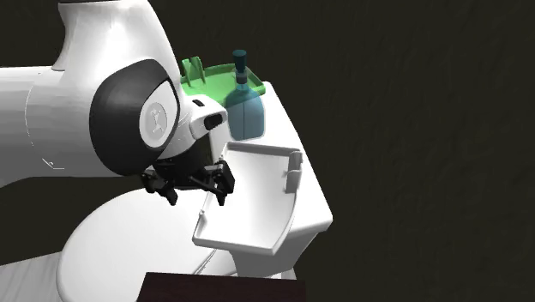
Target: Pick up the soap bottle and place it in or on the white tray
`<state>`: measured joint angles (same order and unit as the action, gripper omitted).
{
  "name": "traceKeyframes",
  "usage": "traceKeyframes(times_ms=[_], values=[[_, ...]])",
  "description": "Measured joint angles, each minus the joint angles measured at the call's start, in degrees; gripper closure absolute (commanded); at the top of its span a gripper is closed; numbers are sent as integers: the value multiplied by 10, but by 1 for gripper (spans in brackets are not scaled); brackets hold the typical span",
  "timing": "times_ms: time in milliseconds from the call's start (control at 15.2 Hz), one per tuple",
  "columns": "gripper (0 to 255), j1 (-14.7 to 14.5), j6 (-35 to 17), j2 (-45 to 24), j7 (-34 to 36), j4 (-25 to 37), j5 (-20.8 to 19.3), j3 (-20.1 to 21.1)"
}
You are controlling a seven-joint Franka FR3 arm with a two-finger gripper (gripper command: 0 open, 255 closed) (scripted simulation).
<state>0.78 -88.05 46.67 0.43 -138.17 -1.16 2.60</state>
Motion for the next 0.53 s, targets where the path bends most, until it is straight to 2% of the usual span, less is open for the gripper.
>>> traceKeyframes(times_ms=[132,528], values=[[0,0,-5,-8,-1,8,-1,0],[0,8,-57,-84,-20,85,-22,-11]])
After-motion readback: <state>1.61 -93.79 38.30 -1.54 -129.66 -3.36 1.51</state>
